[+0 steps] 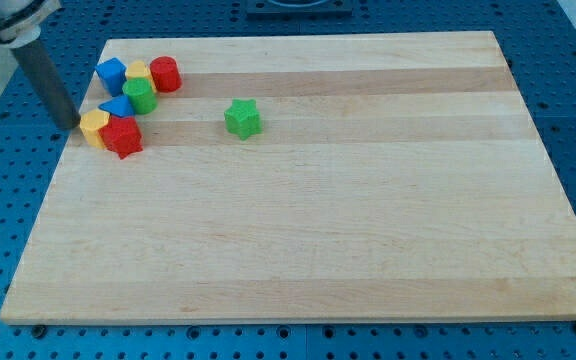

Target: Push the red star to the top of the green star

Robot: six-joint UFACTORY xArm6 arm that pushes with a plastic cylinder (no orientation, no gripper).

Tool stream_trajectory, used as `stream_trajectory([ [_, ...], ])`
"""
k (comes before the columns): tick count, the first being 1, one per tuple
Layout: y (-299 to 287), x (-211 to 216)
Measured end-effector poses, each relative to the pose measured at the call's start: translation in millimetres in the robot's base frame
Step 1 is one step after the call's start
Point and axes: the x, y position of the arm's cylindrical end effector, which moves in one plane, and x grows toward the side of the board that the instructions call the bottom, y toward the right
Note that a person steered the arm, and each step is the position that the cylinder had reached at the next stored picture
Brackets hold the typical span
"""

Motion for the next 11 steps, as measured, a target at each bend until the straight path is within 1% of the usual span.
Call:
stream_trajectory([
  [1,12.9,59.9],
  [2,33.6,60.1],
  [3,69.3,44.9],
  [4,79.3,29.8],
  [6,68.0,16.9],
  [7,70.3,-8.2],
  [9,135.5,-8.9],
  [10,131.5,-43.4],
  [11,132.4,-67.4],
])
